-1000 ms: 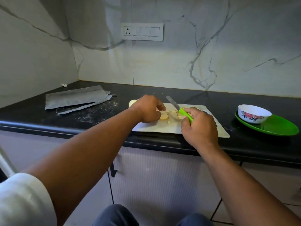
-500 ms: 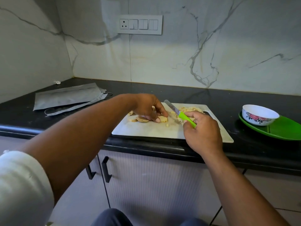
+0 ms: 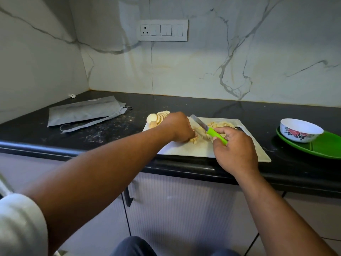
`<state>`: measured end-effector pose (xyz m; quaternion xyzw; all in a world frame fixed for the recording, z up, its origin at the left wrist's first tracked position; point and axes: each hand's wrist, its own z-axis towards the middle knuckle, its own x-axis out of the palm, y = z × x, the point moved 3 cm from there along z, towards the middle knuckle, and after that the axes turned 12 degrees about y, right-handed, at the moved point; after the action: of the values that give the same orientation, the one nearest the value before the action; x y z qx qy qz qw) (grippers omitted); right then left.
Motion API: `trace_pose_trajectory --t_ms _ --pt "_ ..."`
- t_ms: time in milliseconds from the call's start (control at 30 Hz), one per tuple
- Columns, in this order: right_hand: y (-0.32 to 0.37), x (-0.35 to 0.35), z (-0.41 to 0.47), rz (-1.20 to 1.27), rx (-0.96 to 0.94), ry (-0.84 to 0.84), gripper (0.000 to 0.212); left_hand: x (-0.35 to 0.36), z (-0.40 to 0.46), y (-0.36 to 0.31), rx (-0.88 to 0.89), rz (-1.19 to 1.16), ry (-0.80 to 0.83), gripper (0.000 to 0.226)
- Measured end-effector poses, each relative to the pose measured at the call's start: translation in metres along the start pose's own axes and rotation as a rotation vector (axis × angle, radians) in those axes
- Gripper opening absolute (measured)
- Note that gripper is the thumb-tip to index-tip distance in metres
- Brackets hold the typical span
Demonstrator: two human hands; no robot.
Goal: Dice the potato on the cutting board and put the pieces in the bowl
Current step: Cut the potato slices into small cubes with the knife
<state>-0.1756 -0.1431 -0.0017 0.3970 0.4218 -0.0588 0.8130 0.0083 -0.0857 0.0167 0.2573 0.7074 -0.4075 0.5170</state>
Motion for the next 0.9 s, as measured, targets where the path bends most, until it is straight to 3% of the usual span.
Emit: trace_pose_trajectory --t_ms 133,233,367,633,900 --pt "0.000 0.000 -0.001 0.005 -0.006 0.001 0.032 -0.016 -0.005 0.007 0.132 -0.055 -0.035 0.023" --pt "0.001 -0.001 -0.002 -0.013 -0.004 0.002 0.032 -0.023 -0.012 0.010 0.332 0.057 0.110 0.035" --pt "0.002 -0.002 -0.004 -0.034 -0.015 0.006 0.033 -0.016 -0.005 0.018 0.332 0.066 0.212 0.038" --pt "0.008 -0.003 -0.007 -0.074 -0.018 0.023 0.035 -0.002 -0.010 0.019 0.266 -0.076 0.025 0.031" --pt "0.032 -0.011 -0.038 -0.331 -0.025 0.005 0.036 0.010 -0.019 0.020 0.228 -0.115 -0.132 0.024"
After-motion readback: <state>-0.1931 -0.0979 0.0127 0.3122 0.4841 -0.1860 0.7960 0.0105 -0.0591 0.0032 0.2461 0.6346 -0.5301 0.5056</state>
